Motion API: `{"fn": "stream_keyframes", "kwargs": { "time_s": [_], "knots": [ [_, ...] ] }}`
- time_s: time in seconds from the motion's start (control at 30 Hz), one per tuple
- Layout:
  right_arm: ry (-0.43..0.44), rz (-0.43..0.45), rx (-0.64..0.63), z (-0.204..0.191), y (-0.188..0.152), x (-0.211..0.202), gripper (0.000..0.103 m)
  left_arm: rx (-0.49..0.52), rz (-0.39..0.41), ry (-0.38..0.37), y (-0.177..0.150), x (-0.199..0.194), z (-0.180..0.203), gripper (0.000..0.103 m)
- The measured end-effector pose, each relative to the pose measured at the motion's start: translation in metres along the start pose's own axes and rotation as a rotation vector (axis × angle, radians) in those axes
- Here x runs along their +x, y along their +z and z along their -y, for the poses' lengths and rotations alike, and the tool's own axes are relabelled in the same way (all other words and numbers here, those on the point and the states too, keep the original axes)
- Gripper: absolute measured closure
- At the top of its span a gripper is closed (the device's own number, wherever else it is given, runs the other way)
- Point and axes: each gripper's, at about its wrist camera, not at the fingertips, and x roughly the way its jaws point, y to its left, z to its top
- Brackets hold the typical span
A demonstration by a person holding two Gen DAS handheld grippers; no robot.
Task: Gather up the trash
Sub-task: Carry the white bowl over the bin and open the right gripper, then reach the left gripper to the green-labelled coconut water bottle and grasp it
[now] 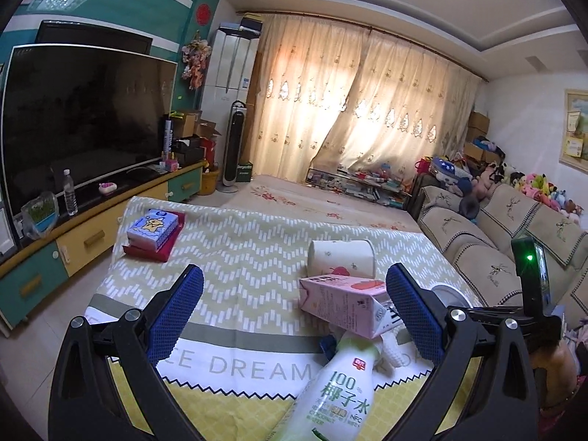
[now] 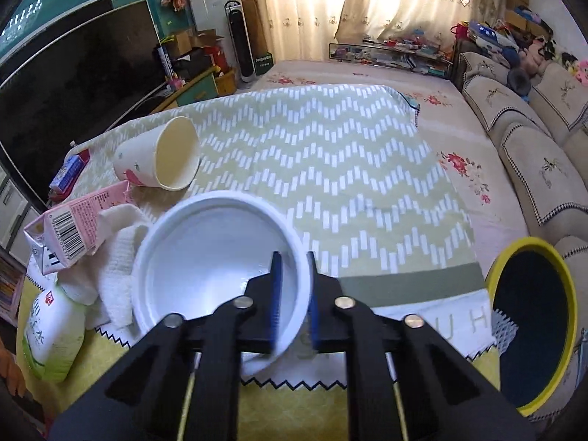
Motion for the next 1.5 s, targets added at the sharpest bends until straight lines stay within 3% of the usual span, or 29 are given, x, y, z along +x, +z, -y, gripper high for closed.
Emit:
{"fn": "stream_keyframes", "kwargs": {
  "time_s": [0.3, 0.47, 0.67, 0.77, 0.83, 0.9, 0.97, 1.1, 1.2, 1.33, 1.43, 1.5],
  "knots": [
    [0.012, 0.134, 0.099, 0.033, -0.021, -0.06, 0.096, 0.014, 0.014, -0.012, -0.002, -0.003, 0.002, 0.005],
    [-0.116, 0.233, 0.226, 0.1, -0.027, -0.103, 0.096, 0.009, 0.014, -0.011, -0.003, -0.004, 0.002, 0.005],
    [-0.25, 0.224, 0.386, 0.179, -0.04, -0.107, 0.096, 0.021, 0.007, -0.008, -0.003, -0.003, 0.004, 0.005],
    [-0.27, 0.2, 0.432, 0.202, -0.046, -0.098, 0.088, 0.032, 0.002, -0.002, -0.004, -0.001, 0.006, 0.005],
    [-0.297, 0.196, 0.462, 0.213, -0.049, -0.092, 0.052, 0.035, 0.002, 0.0, -0.003, -0.001, 0.007, 0.005],
    [-0.356, 0.201, 0.471, 0.219, -0.052, -0.09, 0.048, 0.037, 0.0, 0.002, -0.004, 0.001, 0.007, 0.005],
    [-0.378, 0.228, 0.489, 0.22, -0.054, -0.093, 0.048, 0.036, -0.005, 0.002, -0.004, 0.003, 0.007, 0.005],
    [-0.282, 0.373, 0.452, 0.192, -0.048, -0.106, 0.047, 0.047, -0.014, -0.002, -0.005, 0.004, 0.01, 0.005],
    [-0.207, 0.514, 0.372, 0.157, -0.04, -0.111, 0.041, 0.063, -0.013, -0.003, -0.006, 0.004, 0.013, 0.005],
    [-0.246, 0.672, 0.249, 0.112, -0.044, -0.11, 0.031, 0.076, -0.017, -0.007, -0.007, 0.007, 0.014, 0.005],
    [-0.295, 0.721, 0.169, 0.096, -0.049, -0.112, 0.02, 0.068, -0.04, -0.044, -0.006, 0.01, 0.015, 0.005],
    [-0.275, 0.736, 0.164, 0.094, -0.052, -0.112, 0.02, 0.067, -0.061, -0.075, -0.005, 0.008, 0.016, 0.005]
  ]
}}
